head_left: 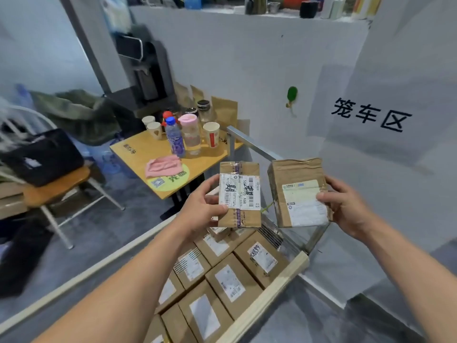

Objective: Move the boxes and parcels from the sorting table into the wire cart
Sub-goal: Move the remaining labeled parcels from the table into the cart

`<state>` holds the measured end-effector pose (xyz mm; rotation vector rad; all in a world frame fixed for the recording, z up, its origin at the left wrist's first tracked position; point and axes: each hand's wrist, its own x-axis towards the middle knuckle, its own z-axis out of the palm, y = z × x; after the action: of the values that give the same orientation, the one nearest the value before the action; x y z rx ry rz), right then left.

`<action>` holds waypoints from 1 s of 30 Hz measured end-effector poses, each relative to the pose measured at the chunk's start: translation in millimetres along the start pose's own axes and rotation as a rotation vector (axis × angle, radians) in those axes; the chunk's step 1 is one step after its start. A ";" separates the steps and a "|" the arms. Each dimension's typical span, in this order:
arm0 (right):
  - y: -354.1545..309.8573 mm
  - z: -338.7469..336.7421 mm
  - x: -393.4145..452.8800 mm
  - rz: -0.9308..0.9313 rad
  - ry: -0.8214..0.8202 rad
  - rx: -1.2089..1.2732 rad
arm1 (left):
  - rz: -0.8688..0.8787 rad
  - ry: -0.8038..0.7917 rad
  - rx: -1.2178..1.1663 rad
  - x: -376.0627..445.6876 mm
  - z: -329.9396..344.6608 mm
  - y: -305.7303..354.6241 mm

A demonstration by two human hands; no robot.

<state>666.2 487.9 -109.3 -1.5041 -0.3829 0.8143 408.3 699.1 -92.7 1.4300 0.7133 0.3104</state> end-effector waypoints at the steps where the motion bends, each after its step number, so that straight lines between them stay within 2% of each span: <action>1: 0.7 5.6 6.0 0.004 -0.022 -0.007 | -0.001 0.032 -0.012 -2.4 -4.0 -0.9; 8: 13.0 29.6 36.7 0.050 -0.158 -0.043 | -0.016 0.240 -0.019 -23.9 -17.8 -13.3; 17: 43.4 82.8 48.8 0.160 -0.282 -0.073 | -0.113 0.406 -0.030 -64.1 -46.1 -59.1; 30: 80.0 168.8 47.0 0.248 -0.310 -0.219 | -0.189 0.433 -0.117 -72.9 -124.3 -130.7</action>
<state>564.0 632.1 -185.9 -1.6519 -0.5354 1.2416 248.4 734.6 -197.6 1.1832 1.1553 0.5127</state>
